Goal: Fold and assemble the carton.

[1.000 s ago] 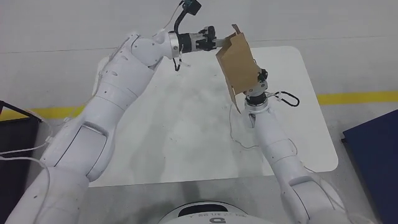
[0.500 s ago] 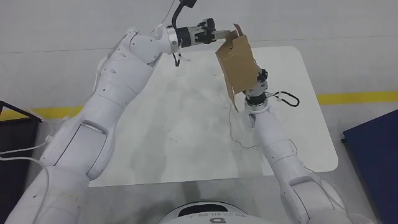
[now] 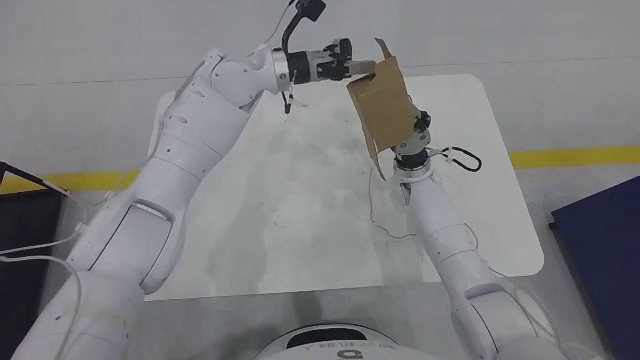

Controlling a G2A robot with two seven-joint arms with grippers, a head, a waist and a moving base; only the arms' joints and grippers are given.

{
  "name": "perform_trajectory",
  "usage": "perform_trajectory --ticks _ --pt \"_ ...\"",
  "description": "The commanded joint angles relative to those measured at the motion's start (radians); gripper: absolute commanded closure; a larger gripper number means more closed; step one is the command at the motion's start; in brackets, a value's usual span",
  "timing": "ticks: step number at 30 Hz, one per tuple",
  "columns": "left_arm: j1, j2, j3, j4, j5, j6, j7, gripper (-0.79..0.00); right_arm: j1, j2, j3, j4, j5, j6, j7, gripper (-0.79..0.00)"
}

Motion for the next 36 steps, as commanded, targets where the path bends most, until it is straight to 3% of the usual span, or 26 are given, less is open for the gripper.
perform_trajectory --ticks 1,16,27,36 --pt "-0.002 -0.001 0.003 0.0 0.002 0.003 -0.009 -0.785 0.0 0.0 0.0 0.0 0.0 0.0 0.0 0.0" --pt "-0.026 0.003 0.019 -0.064 0.162 0.031 -0.014 -0.785 0.0 0.0 0.0 0.0 0.0 0.0 0.0 0.0" --pt "0.0 0.033 -0.077 -0.098 0.168 0.026 0.065 -0.785 0.0 0.0 0.0 0.0 0.0 0.0 0.0 0.0" --pt "0.043 0.06 -0.144 -0.268 0.178 -0.011 0.076 -0.785 0.0 0.0 0.0 0.0 0.0 0.0 0.0 0.0"
